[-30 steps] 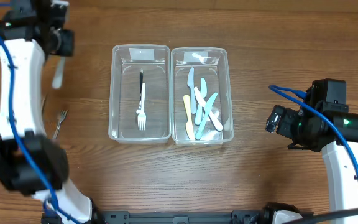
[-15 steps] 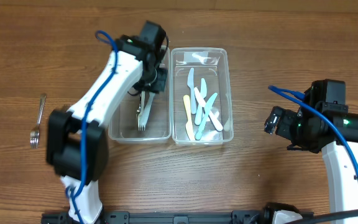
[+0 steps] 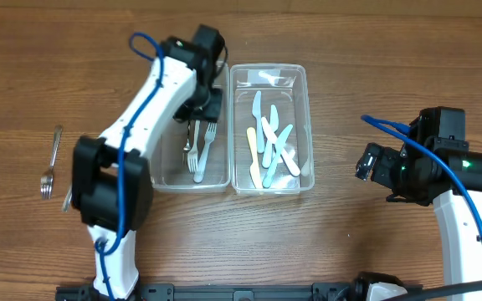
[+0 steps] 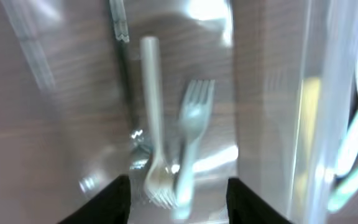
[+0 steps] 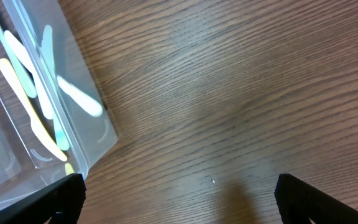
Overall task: Pack container
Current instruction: 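Place the white plastic fork into the left container and open, then lower the left gripper onto a metal fork and grasp it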
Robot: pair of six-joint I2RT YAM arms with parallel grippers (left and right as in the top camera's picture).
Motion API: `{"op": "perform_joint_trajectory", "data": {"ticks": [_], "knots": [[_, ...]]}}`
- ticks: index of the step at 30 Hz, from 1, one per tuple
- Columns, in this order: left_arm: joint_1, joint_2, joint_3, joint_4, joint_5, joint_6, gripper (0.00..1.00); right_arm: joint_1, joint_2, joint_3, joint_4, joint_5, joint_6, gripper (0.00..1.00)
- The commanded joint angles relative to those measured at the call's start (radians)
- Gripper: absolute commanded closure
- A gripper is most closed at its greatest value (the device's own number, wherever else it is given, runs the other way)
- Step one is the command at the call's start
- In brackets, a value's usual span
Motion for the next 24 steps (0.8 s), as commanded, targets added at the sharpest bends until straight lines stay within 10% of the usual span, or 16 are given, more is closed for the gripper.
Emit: {"op": "perform_joint_trajectory", "data": {"ticks": [1, 4, 10, 17, 24], "knots": [[0.079, -0.248, 0.11, -0.093, -0.124, 0.041, 0.37, 0.005, -0.006, 0.0, 0.003, -0.006, -0.003, 0.0], [0.2, -0.426, 0.105, -0.171, -0.166, 0.087, 0.2, 0.005, -0.006, 0.0, 0.006, -0.006, -0.003, 0.0], [0.519, -0.606, -0.125, -0.137, -0.093, 0.161, 0.18, 0.005, -0.006, 0.0, 0.007, -0.006, -0.003, 0.0], [0.71, -0.548, -0.56, 0.219, -0.011, 0.298, 0.12, 0.005, -0.006, 0.0, 0.006, -0.006, -0.003, 0.0], [0.715, -0.337, -0.636, 0.391, -0.006, 0.399, 0.12, 0.005, -0.006, 0.0, 0.007, -0.006, -0.003, 0.0]]}}
